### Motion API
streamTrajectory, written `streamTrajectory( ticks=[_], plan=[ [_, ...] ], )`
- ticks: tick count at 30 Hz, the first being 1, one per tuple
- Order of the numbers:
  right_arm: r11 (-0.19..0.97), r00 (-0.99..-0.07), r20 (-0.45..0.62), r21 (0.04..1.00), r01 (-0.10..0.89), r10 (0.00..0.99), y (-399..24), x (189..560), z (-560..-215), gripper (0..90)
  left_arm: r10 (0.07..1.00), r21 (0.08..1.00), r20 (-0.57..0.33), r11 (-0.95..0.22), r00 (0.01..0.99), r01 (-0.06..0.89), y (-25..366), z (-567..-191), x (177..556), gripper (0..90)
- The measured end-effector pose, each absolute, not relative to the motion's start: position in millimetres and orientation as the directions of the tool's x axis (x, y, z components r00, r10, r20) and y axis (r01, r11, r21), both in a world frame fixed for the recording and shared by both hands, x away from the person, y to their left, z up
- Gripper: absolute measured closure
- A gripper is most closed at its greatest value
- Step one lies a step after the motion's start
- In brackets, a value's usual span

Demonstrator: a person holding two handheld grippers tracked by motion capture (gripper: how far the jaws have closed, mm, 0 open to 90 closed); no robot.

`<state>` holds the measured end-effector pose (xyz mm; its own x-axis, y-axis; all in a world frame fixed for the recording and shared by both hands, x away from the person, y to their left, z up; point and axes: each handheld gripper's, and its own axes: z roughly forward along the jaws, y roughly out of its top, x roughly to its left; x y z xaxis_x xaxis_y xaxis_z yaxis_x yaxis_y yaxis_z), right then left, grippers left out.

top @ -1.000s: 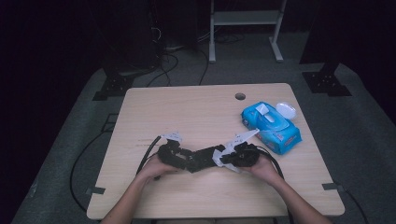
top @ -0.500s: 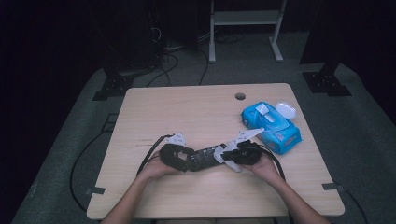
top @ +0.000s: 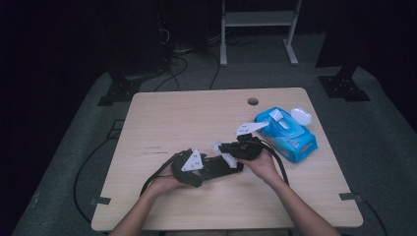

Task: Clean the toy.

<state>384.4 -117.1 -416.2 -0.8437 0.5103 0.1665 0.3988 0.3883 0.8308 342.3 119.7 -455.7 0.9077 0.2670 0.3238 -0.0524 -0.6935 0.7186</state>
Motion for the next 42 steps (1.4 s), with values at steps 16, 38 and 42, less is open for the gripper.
streamTrajectory(
  ticks=[16,38,42],
  plan=[
    [0.434,-0.889,0.092,0.847,0.307,0.448,-112,354,-432,85.8,0.358,0.761,0.155,-0.638,0.921,0.120,125,-463,352,37.9],
    [0.420,-0.896,0.102,0.856,0.300,0.432,-90,356,-433,85.8,0.362,0.790,0.074,-0.590,0.929,0.166,122,-467,364,42.3],
    [0.425,-0.897,0.093,0.856,0.294,0.433,-92,356,-433,85.8,0.344,0.780,0.079,-0.606,0.936,0.157,124,-470,362,57.2]
  ],
)
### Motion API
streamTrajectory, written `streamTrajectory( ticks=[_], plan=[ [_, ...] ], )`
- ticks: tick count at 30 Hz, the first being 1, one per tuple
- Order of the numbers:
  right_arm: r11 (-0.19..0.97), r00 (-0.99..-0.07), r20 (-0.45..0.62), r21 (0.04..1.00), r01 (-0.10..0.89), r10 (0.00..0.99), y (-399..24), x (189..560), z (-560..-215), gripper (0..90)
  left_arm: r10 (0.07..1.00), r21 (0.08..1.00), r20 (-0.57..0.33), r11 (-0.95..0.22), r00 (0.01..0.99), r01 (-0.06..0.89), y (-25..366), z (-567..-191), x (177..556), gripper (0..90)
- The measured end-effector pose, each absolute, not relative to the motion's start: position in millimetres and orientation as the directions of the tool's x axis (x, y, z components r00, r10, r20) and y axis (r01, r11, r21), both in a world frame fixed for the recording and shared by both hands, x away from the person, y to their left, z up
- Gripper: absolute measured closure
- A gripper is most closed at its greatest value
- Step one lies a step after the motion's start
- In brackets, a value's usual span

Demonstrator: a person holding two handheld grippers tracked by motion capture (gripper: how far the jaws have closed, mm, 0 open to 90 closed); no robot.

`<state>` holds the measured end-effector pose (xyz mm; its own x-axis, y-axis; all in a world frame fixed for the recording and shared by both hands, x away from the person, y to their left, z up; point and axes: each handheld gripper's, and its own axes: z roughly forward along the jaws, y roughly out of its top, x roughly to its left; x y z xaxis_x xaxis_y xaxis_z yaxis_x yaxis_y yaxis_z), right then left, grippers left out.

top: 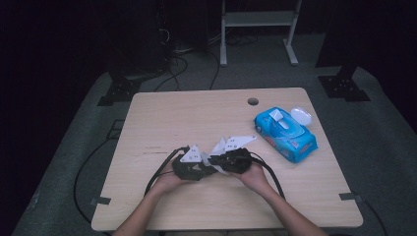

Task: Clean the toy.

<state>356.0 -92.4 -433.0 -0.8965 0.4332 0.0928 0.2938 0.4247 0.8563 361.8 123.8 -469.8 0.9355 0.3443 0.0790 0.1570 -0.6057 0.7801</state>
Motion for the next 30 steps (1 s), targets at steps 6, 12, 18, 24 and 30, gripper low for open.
streamTrajectory(
  ticks=[6,12,18,24,30],
  plan=[
    [0.429,-0.859,0.053,0.850,0.306,0.509,-120,357,-433,85.9,0.342,0.786,0.078,-0.599,0.937,0.153,127,-470,361,57.9],
    [0.423,-0.871,0.059,0.857,0.294,0.487,-113,349,-433,85.9,0.333,0.780,0.090,-0.609,0.939,0.141,123,-470,360,57.8],
    [0.455,-0.898,0.033,0.854,0.253,0.439,-93,346,-432,85.9,0.340,0.783,0.079,-0.603,0.937,0.153,130,-470,359,57.9],
    [0.412,-0.825,0.031,0.856,0.313,0.564,-143,357,-432,86.0,0.337,0.784,0.073,-0.602,0.939,0.155,135,-470,360,57.9],
    [0.360,-0.817,0.084,0.868,0.342,0.571,-151,361,-433,85.9,0.337,0.783,0.073,-0.602,0.939,0.155,134,-470,361,57.7]
  ],
)
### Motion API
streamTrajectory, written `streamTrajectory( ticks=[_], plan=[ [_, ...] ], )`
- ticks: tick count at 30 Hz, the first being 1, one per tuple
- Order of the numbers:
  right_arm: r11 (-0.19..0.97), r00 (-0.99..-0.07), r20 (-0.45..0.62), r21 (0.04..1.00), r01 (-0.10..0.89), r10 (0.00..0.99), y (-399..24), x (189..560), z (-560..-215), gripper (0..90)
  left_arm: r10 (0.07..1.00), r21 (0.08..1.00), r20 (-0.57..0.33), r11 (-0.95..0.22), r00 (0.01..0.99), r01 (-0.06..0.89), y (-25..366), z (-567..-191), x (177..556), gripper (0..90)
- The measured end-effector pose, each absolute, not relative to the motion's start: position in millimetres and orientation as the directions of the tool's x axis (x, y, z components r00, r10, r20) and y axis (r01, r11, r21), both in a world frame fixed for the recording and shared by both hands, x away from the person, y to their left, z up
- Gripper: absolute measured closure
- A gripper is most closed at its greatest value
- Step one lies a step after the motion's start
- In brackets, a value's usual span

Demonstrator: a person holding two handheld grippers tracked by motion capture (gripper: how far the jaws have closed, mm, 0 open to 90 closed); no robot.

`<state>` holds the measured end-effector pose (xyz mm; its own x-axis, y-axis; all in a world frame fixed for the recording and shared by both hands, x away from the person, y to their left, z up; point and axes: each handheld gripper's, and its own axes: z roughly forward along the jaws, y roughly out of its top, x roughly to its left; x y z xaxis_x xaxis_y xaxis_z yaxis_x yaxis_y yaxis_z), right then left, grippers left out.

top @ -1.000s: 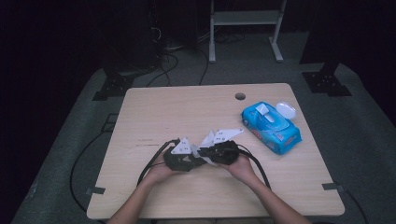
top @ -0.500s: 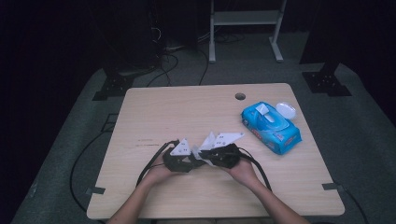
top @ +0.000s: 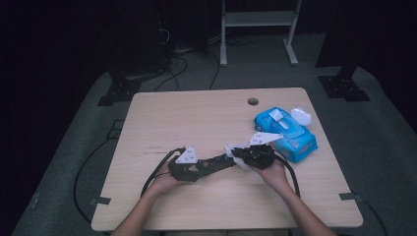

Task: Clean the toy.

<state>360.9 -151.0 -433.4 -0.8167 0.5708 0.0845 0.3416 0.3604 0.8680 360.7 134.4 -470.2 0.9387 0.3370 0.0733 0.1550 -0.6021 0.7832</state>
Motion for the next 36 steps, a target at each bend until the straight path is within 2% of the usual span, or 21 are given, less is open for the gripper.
streamTrajectory(
  ticks=[5,13,18,27,31,36],
  plan=[
    [0.383,-0.842,0.066,0.869,0.312,0.535,-135,358,-433,85.9,0.338,0.785,0.074,-0.601,0.938,0.154,134,-470,360,57.7],
    [0.320,-0.761,0.099,0.866,0.383,0.641,-174,368,-439,86.0,0.334,0.782,0.079,-0.605,0.939,0.149,135,-470,360,57.8],
    [0.294,-0.787,0.143,0.876,0.383,0.600,-166,365,-439,86.0,0.335,0.784,0.077,-0.602,0.939,0.150,136,-470,360,57.7],
    [0.292,-0.774,0.149,0.869,0.400,0.615,-173,368,-442,86.0,0.333,0.786,0.080,-0.601,0.940,0.145,136,-471,361,57.7],
    [0.311,-0.813,0.139,0.877,0.366,0.565,-157,362,-436,85.9,0.336,0.789,0.076,-0.596,0.939,0.149,135,-471,361,57.7],
    [0.323,-0.817,0.132,0.874,0.363,0.561,-154,363,-439,85.9,0.335,0.789,0.077,-0.597,0.939,0.148,136,-471,361,57.6]
  ],
)
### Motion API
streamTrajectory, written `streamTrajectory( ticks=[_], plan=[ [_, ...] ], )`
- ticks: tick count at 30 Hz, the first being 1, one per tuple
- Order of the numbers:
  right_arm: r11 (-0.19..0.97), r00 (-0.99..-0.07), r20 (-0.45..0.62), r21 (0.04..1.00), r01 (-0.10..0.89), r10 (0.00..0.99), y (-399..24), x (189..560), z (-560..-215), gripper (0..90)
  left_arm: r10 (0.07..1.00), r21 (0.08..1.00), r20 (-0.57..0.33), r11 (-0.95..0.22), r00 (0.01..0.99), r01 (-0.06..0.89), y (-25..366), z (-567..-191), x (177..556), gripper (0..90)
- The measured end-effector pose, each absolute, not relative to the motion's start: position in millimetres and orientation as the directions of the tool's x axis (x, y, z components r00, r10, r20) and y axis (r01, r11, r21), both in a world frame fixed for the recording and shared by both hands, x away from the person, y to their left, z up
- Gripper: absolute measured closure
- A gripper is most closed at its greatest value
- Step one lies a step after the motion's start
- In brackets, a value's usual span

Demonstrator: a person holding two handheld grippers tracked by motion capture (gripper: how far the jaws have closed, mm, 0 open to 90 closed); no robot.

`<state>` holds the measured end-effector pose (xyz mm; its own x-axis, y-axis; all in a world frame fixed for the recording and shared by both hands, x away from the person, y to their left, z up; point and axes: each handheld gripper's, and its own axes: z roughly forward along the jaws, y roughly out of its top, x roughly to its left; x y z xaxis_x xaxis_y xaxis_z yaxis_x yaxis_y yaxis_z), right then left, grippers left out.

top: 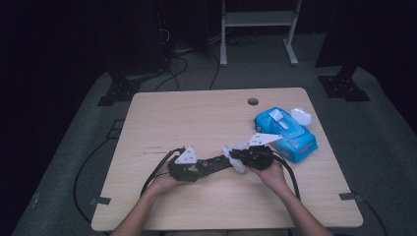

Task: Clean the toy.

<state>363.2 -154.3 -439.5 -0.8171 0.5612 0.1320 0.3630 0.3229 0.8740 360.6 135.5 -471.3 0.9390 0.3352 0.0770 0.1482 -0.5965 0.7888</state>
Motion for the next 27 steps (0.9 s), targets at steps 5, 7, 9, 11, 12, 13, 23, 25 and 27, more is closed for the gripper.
streamTrajectory(
  ticks=[5,7,9,11,12,13,23,25,27],
  plan=[
    [0.273,-0.780,0.162,0.878,0.393,0.604,-171,366,-441,85.9,0.331,0.788,0.079,-0.599,0.940,0.144,136,-471,361,57.6],
    [0.255,-0.761,0.184,0.872,0.419,0.622,-178,369,-445,85.9,0.331,0.787,0.081,-0.600,0.940,0.143,136,-471,361,57.6],
    [0.247,-0.753,0.202,0.865,0.437,0.626,-179,371,-449,85.9,0.330,0.787,0.081,-0.600,0.940,0.143,136,-471,361,57.6],
    [0.244,-0.742,0.217,0.855,0.458,0.634,-180,373,-454,85.9,0.330,0.785,0.083,-0.603,0.940,0.142,136,-471,361,57.6],
    [0.244,-0.742,0.217,0.855,0.458,0.634,-180,373,-454,85.9,0.330,0.785,0.084,-0.603,0.940,0.142,136,-471,361,57.6],
    [0.237,-0.731,0.241,0.842,0.484,0.639,-181,375,-460,86.0,0.330,0.785,0.083,-0.603,0.940,0.142,136,-471,361,57.6],
    [0.238,-0.700,0.275,0.807,0.541,0.659,-183,378,-470,86.0,0.329,0.783,0.087,-0.606,0.940,0.140,137,-471,361,57.4],
    [0.230,-0.703,0.274,0.814,0.533,0.657,-184,377,-467,86.0,0.329,0.783,0.087,-0.606,0.940,0.139,137,-471,361,57.4],
    [0.220,-0.705,0.276,0.822,0.525,0.653,-184,376,-463,85.9,0.329,0.784,0.085,-0.605,0.941,0.140,137,-471,361,57.4]
  ],
)
